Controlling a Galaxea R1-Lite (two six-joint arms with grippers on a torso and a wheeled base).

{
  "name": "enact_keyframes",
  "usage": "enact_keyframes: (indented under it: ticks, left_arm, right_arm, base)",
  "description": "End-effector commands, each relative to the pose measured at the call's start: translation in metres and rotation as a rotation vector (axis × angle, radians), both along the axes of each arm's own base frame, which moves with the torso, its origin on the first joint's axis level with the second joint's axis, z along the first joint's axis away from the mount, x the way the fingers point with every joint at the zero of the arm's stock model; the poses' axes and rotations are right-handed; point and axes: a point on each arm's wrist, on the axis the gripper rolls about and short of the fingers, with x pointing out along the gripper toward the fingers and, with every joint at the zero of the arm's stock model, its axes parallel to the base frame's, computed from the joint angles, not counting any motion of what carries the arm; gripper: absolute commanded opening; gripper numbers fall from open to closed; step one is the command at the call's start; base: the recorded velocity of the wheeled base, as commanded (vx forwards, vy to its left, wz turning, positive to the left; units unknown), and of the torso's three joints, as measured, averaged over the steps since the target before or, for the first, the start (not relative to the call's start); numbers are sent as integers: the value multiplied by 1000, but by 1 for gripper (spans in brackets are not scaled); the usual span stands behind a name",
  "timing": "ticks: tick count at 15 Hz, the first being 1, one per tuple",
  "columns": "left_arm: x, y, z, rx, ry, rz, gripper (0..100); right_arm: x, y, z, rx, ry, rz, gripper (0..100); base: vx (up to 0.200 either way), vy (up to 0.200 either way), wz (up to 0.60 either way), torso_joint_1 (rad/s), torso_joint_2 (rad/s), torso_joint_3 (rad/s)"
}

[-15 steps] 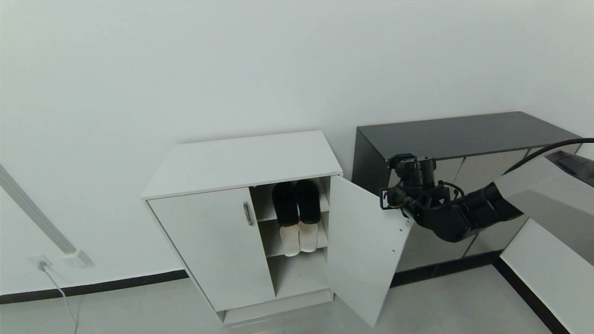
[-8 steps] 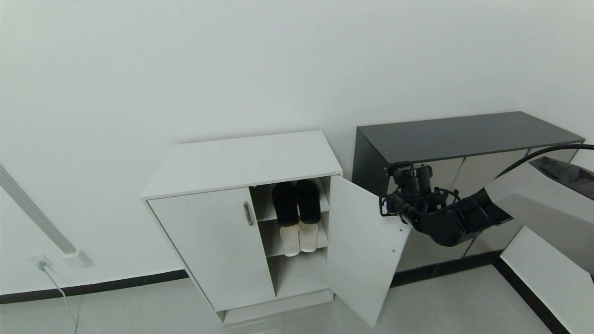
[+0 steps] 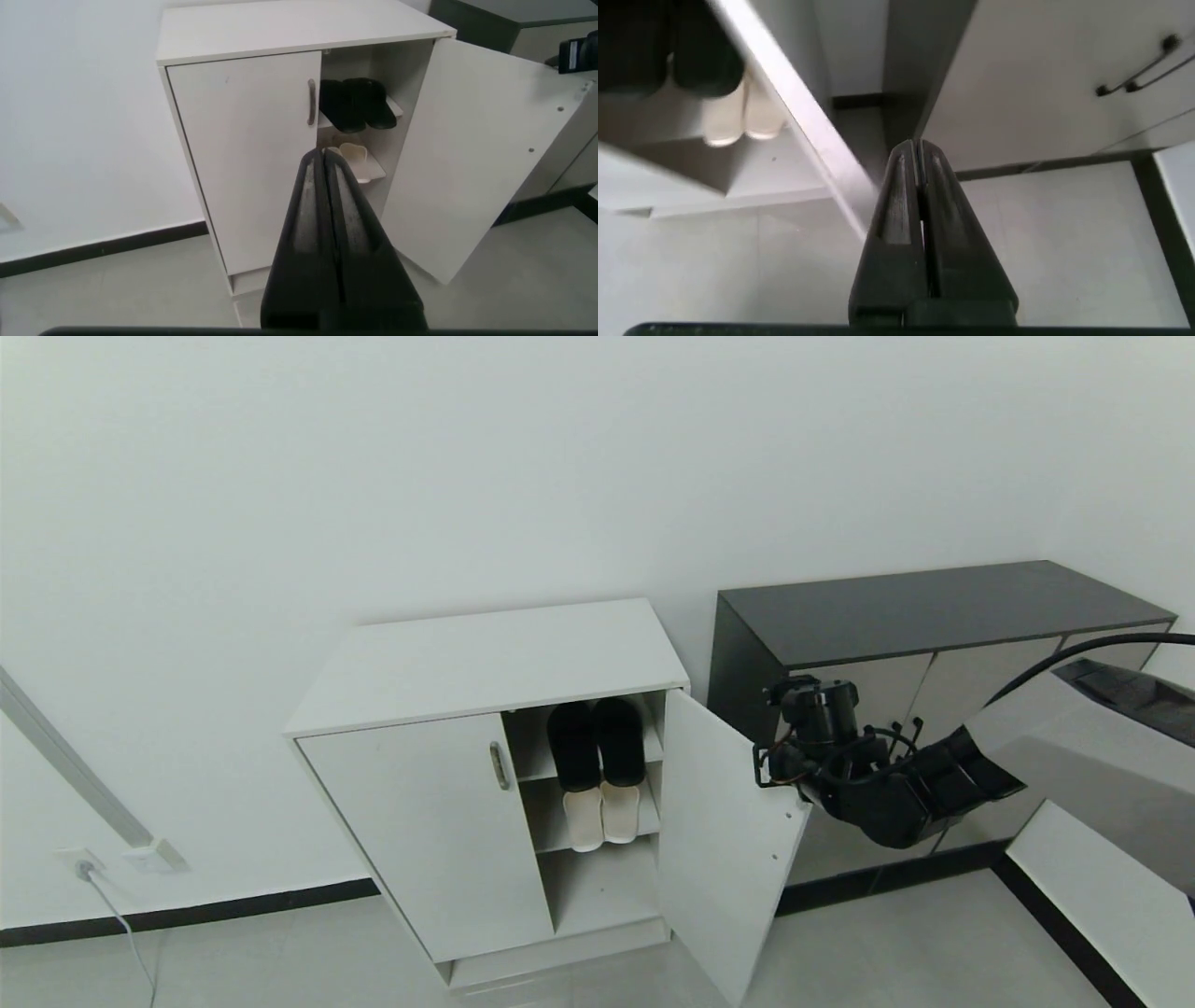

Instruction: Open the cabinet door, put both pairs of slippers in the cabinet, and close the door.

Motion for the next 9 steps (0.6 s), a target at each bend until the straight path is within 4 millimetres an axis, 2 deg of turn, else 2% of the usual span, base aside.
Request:
enact_keyframes:
  ticks: [1, 6, 9]
  left_arm:
    - [0, 0, 0, 0, -1, 0, 0]
    - [0, 0, 0, 0, -1, 0, 0]
    - [0, 0, 0, 0, -1, 0, 0]
  right_arm:
    - [-14, 14, 7, 8, -5, 39, 0]
    - [-66, 64, 12, 32, 20, 191, 0]
    - [-88, 83, 22, 67, 8, 251, 0]
  base:
    - [0, 0, 0, 0, 0, 0]
    - [0, 0, 0, 0, 0, 0]
    - [0, 0, 0, 0, 0, 0]
